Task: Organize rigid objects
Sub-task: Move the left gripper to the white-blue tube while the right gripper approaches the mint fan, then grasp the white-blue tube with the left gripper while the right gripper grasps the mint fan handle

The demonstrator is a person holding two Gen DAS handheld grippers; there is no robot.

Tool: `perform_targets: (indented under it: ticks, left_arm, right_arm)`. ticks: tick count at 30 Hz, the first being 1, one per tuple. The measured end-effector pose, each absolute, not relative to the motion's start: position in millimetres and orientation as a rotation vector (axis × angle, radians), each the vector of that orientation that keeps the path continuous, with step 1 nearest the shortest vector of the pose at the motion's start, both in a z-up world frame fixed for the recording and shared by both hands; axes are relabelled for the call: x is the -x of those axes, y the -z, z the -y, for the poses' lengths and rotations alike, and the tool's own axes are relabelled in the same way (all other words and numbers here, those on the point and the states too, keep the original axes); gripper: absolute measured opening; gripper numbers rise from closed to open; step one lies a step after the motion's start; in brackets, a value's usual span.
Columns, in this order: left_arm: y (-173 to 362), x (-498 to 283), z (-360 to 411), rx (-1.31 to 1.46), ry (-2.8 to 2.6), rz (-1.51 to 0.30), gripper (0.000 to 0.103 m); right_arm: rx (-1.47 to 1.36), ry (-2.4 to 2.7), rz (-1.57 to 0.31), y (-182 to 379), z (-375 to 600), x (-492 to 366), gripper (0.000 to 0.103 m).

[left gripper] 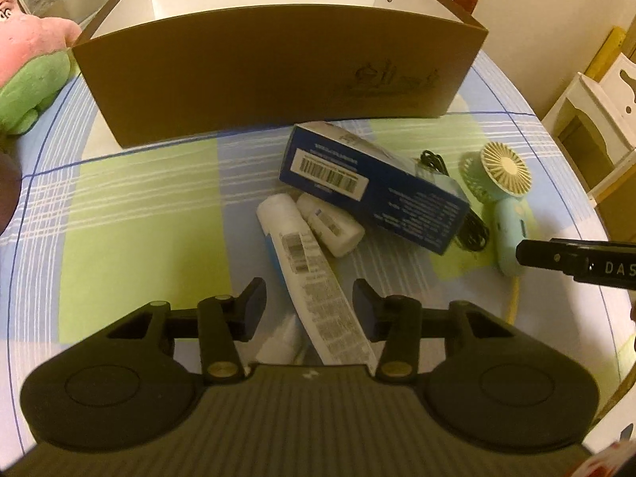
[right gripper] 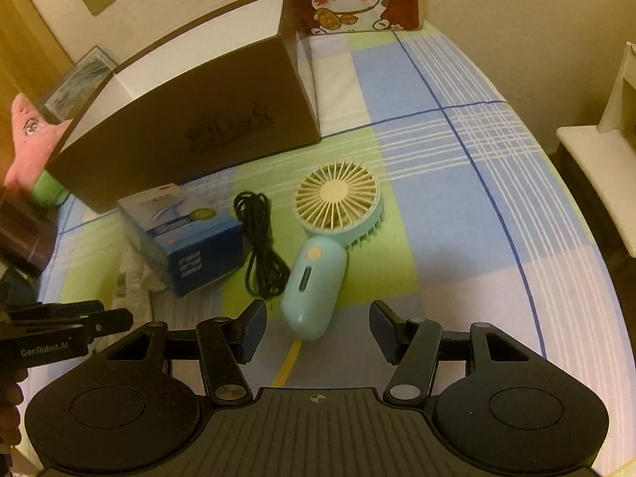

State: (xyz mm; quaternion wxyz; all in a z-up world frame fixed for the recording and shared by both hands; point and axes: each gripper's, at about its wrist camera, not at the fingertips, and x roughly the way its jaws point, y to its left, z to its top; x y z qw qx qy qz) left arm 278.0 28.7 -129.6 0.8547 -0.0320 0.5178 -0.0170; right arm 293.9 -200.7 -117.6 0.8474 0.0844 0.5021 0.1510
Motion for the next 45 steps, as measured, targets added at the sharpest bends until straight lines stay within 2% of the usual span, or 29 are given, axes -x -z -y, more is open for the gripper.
perform_targets:
  ticks: [4, 15, 17, 18, 20, 22, 24, 27, 38, 45]
  left_arm:
    - [136, -289, -31, 0.066, 0.032, -1.095, 0.044]
    - [145, -304, -30, 0.061, 0.025, -1.111, 0.034]
    - [145, -307, -28, 0.058, 0.024, -1.110, 0.034]
    - [145, -306, -27, 0.054, 0.023, -1.109, 0.034]
    - [144, -305, -25, 0.041, 0.022, -1.105, 0.033]
    - [144, -303, -22, 0.028, 0.018, -1.101, 0.032]
    - [141, -300, -19, 0.005, 0.018, -1.087, 0.024]
    - [136, -293, -10, -0.039, 0.032, -1.074, 0.021]
    - [135, -255, 14, -0.059, 0.107, -1.120, 0.021]
    - [143, -257, 17, 0.031, 0.128, -1.165, 0.028]
  right_arm:
    - [-0.172, -0.297, -1.061, 125, 196, -306, 0.058]
    - [-0.155, -0.269, -1.040, 134, 187, -329, 0.057]
    - [-0.124, -0.271, -1.033, 134, 184, -332, 0.044]
    - [-0.109, -0.282, -1.032, 134, 182, -332, 0.043]
    - [-0.104, -0.309, -1.032, 134, 182, -332, 0.034]
    - [-0.078, -0.324, -1.028, 133, 181, -329, 0.034]
    - [-0.045, -0.341, -1.024, 132, 181, -326, 0.034]
    - [-0.024, -0.364, -1.031, 132, 185, -316, 0.034]
    - [-0.020, -0.422, -1.082, 130, 214, -271, 0.034]
    - [-0.042, -0.410, -1.088, 129, 223, -262, 0.034]
